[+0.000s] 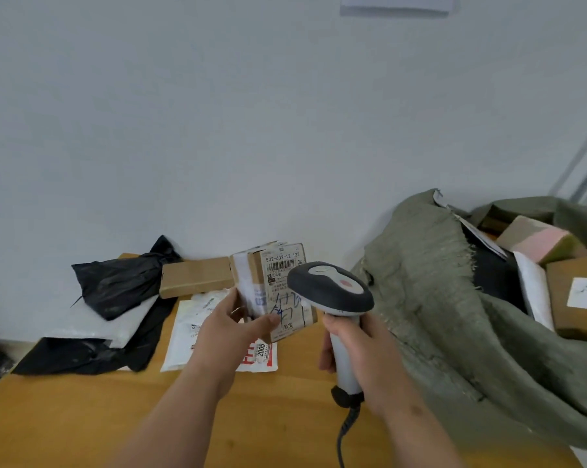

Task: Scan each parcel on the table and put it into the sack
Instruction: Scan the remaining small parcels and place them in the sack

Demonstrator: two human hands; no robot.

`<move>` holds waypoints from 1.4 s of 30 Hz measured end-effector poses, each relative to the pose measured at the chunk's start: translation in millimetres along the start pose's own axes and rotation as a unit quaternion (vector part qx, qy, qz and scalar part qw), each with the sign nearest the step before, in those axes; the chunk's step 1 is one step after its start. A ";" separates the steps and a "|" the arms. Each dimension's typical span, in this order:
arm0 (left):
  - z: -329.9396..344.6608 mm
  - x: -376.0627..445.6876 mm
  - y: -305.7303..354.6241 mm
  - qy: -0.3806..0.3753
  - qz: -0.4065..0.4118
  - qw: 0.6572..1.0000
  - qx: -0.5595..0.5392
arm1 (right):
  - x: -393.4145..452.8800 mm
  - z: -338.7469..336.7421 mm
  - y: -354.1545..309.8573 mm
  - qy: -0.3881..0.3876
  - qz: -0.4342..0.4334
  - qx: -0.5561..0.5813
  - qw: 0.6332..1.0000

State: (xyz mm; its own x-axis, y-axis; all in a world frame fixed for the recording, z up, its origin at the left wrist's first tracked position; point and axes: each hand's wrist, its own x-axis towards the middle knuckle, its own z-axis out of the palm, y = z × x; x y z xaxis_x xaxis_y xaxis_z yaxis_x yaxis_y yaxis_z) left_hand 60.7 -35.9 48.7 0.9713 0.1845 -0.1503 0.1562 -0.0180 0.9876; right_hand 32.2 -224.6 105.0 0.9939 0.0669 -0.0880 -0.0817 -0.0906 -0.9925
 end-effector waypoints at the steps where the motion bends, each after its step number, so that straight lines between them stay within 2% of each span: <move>1: 0.8 -2.4 -1.4 0.000 -0.002 1.000 0.001 | -2.5 -1.5 0.1 -0.002 0.000 0.000 1.000; 7: -1.8 -13.0 -0.9 0.011 0.003 1.000 0.004 | -15.2 -1.1 -2.0 -0.002 -0.002 -0.013 1.000; 29: -57.0 -14.2 -5.2 -0.028 -0.002 0.999 -0.019 | -40.2 56.5 -7.8 0.025 0.011 0.001 1.000; 42: -51.0 -22.3 -1.3 -0.057 0.036 0.996 0.057 | -53.5 54.7 -3.6 0.067 0.034 -0.002 0.997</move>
State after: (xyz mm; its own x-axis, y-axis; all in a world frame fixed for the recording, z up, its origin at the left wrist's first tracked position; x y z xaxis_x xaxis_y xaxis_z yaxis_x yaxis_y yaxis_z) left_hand 29.7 10.1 53.1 0.9937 0.0658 -0.0908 0.0993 -0.1395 0.9852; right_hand -24.7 -173.4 108.7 0.9872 -0.0727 -0.1422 -0.1488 -0.0947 -0.9843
